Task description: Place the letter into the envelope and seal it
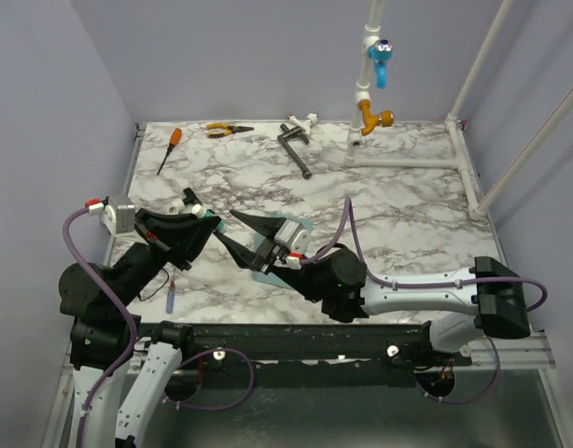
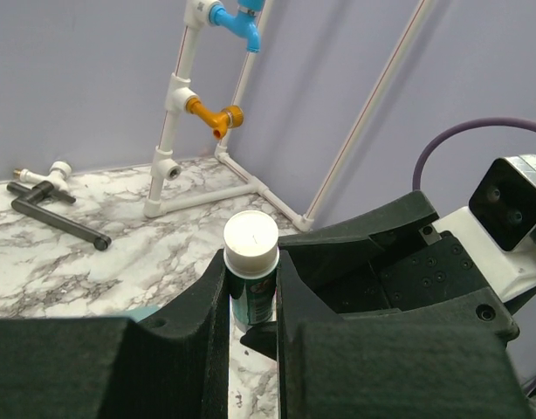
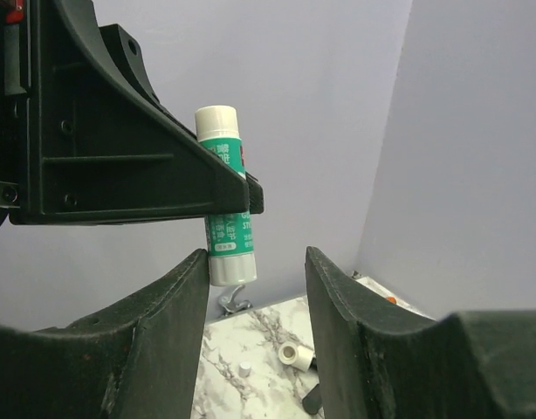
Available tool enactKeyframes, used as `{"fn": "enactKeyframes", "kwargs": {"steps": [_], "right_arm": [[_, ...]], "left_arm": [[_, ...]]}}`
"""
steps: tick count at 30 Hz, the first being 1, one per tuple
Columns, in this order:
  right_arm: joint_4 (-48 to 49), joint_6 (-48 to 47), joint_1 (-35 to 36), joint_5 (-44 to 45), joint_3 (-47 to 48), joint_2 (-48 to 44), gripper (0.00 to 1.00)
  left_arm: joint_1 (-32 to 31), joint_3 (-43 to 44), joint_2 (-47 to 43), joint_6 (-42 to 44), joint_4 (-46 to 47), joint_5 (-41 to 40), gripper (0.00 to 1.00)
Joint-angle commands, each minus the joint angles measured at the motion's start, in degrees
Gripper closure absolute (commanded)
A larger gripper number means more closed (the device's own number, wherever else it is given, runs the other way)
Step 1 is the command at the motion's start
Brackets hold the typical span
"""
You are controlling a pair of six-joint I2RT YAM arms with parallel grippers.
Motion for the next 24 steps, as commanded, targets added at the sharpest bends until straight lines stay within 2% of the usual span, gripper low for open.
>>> {"fn": "enactKeyframes", "kwargs": {"steps": [1, 4, 7, 10, 14, 15, 17, 20, 24], "right_arm": [[-1.1, -1.1, 0.3, 0.2, 1.8, 1.3, 0.51], [-1.6, -1.4, 0.7, 0.2, 2.4, 1.9, 0.57], [-1.7, -1.5, 0.7, 0.2, 2.5, 1.9, 0.69], [-1.8, -1.4, 0.7, 0.2, 2.5, 1.7, 0.77], [-3.5, 0.1, 0.7, 0.2, 2.9, 1.8, 0.98], [-4.3, 0.7, 0.6, -0.4, 3.0, 1.6, 0.99], [-7.3, 3.1, -0.7, -5.8, 2.8, 0.5, 0.99], [-12.1, 10.8, -5.4, -22.1, 2.9, -2.1, 0.99], [-6.1, 23.2, -12.6, -42.3, 0.3, -4.5, 0.99]], "left_arm": [[0.2, 1.3, 0.5, -0.6, -1.1, -1.3, 1.0], [0.2, 1.3, 0.6, -0.5, -1.1, -1.4, 1.0], [0.2, 1.2, 0.6, -0.5, -1.1, -1.2, 1.0], [0.2, 1.3, 0.6, -0.4, -1.1, -1.2, 1.0], [0.2, 1.1, 0.5, 0.2, -1.0, 0.1, 1.0], [0.2, 0.9, 0.4, 1.2, -0.8, 1.0, 1.0], [0.2, 0.1, -0.3, 4.2, 0.4, 5.2, 1.0], [0.2, -2.0, -2.1, 8.5, 1.4, 10.1, 1.0], [0.2, -4.7, -3.6, 12.8, 1.7, 18.4, 1.0]]}}
